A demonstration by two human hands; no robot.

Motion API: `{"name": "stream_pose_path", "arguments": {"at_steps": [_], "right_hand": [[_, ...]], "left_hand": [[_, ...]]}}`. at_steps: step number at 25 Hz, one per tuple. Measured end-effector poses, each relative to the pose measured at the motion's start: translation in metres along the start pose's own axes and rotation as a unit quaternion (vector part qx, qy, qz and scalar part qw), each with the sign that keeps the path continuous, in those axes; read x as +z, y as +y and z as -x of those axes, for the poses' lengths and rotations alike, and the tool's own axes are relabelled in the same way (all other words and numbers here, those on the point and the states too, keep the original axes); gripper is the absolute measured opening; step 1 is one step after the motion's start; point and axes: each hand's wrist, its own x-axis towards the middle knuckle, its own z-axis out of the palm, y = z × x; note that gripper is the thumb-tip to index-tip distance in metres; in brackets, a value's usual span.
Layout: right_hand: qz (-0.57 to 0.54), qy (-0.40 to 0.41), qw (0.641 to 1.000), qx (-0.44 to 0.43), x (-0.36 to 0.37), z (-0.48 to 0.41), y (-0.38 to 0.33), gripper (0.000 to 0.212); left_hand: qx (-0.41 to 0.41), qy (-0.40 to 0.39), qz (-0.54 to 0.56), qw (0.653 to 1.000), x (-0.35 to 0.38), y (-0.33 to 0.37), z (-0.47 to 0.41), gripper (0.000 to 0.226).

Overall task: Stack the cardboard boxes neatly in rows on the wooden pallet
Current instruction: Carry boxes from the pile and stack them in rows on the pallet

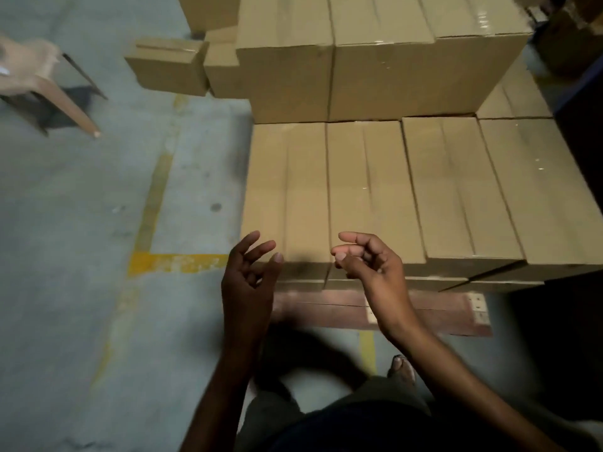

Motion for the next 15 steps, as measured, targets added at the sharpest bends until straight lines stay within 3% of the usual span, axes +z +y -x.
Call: {"name": "stream_pose_path", "arguments": {"at_steps": [5, 9, 12, 15], "right_hand": [[-0.034, -0.003, 0.999, -0.009, 0.136, 0.011, 0.004, 0.030], [0.065, -0.006, 0.986, -0.155, 0.210, -0.017, -0.011, 0.043], [0.155, 0.001, 0.956, -0.248, 0.259, -0.053, -0.021, 0.050], [0.198, 0.010, 0.940, -0.277, 0.311, -0.094, -0.018, 0.053]], "left_hand": [[0.023, 0.041, 0.010, 0.999, -0.132, 0.025, -0.047, 0.045], [0.103, 0.073, -0.069, 0.990, -0.190, 0.036, -0.095, 0.047], [0.197, 0.097, -0.213, 0.952, -0.224, 0.044, -0.138, 0.055], [0.260, 0.101, -0.328, 0.903, -0.256, 0.051, -0.195, 0.057]]}}
